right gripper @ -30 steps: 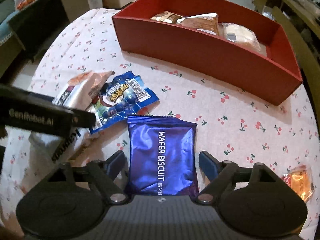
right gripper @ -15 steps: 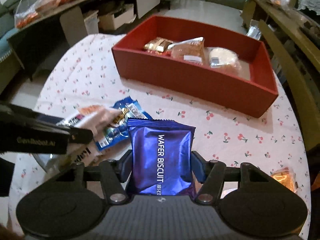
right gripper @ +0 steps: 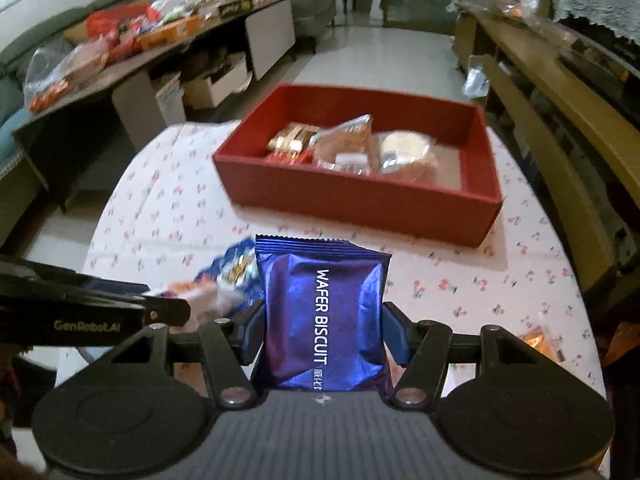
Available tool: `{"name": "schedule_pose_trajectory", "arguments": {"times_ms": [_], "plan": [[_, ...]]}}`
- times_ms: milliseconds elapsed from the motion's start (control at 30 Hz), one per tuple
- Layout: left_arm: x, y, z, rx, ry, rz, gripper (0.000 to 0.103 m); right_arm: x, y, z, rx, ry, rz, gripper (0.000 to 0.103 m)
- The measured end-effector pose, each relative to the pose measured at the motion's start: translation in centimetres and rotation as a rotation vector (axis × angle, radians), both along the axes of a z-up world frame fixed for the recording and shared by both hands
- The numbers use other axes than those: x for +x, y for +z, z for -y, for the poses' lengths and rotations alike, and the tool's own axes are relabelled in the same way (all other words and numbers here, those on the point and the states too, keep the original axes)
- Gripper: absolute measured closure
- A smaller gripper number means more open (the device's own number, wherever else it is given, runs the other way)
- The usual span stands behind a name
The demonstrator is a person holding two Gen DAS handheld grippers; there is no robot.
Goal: Organize snacks
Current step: 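Carry both held packets up and over the red box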
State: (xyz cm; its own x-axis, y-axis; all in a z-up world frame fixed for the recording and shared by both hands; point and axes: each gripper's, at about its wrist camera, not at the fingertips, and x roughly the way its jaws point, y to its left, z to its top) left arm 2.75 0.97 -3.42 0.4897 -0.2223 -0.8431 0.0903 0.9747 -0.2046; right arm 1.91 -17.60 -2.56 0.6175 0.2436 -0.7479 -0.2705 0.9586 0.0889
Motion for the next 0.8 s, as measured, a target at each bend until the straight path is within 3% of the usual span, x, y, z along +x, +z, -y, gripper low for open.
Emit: {"name": "schedule_pose_trajectory", "arguments": {"times_ms": [100, 233, 300, 367, 400, 467, 533, 667, 800], "plan": [[0.8, 0.9, 0.5, -0.011, -0.026, 0.027, 0.069, 0.9, 0.3, 0.3, 0.004, -0.022, 0.006, 0.031], [2.4, 1.4, 1.0, -0.028, -0.062, 0.026, 0.065, 2.4, 0.7, 0.7, 0.016, -0.046, 0.012, 0.031], [2.4, 0.8, 0.9, -0.009, -0.078, 0.019, 0.062, 2.8, 0.7, 1.0, 0.030, -0.052, 0.008, 0.031], [1.9, -0.2, 0.5, -0.011, -0.070, -0.017, 0.050, 2.8, 0.6, 1.1, 0.031, -0.050, 0.005, 0.031], [1.5, -0.9, 0.2, -0.016, -0.054, -0.041, 0.043, 2.7, 0.4, 1.2, 0.031, -0.048, 0.000, 0.031], [0.3, -1.9, 0.0, -0.021, -0.038, -0.071, 0.042, 2.5, 0.1, 1.4, 0.033, -0.047, -0.009, 0.031], [-1.0, -2.3, -0.2, -0.051, -0.021, -0.087, 0.032, 2.3, 0.2, 1.8, 0.037, -0.049, -0.007, 0.031], [-3.1, -2.0, 1.5, -0.073, -0.043, -0.085, 0.028, 1.5, 0.2, 3.1, 0.057, -0.067, -0.004, 0.031], [-3.3, -2.7, 4.3, 0.019, -0.069, -0.094, 0.025, 0.7, 0.1, 3.9, 0.069, -0.062, -0.010, 0.031]]}}
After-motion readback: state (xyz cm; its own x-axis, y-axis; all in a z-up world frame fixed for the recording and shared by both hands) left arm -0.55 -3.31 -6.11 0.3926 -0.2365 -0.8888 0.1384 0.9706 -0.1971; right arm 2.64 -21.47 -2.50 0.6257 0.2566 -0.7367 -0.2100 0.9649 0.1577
